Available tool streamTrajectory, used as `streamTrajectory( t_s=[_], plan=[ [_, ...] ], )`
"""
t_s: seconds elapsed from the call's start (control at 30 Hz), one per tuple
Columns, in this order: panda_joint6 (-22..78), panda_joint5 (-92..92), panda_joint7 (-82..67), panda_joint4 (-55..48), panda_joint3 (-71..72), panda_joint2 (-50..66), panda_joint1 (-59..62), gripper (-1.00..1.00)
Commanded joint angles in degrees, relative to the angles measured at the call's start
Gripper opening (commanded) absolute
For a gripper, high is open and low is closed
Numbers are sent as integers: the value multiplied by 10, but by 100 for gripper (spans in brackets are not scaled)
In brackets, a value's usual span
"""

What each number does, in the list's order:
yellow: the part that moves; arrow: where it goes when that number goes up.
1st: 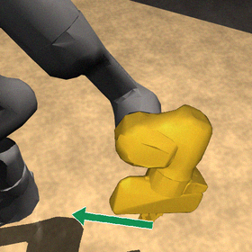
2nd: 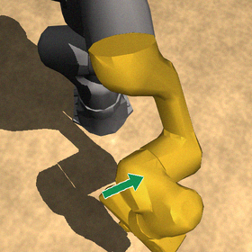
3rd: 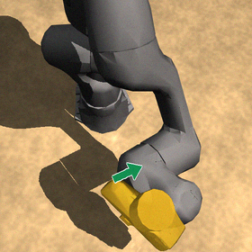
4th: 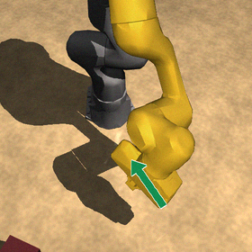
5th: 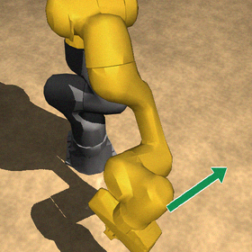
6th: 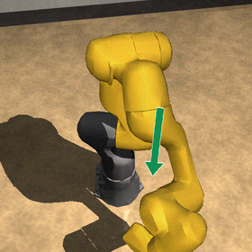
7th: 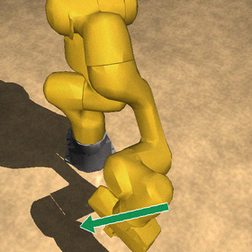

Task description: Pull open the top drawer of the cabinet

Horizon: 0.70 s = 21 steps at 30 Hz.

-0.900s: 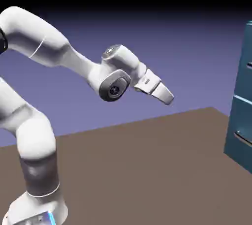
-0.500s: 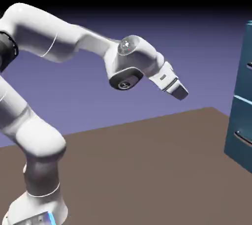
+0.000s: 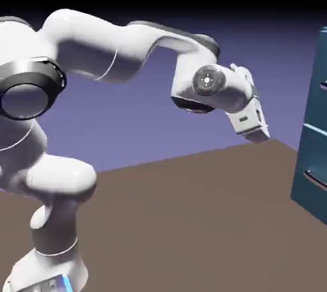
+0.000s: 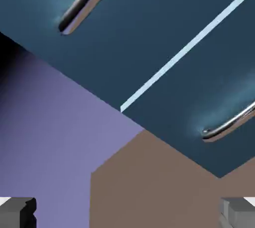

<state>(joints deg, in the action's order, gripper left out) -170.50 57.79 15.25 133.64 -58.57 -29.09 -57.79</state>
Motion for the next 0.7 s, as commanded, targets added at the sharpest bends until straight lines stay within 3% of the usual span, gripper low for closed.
streamTrajectory(
  t_s=[0.0,0.67],
  plan=[
    [1,21,-10,-10,-21,1,-20,0],
    [26,430,-203,-204,-436,27,-425,0]
  ],
)
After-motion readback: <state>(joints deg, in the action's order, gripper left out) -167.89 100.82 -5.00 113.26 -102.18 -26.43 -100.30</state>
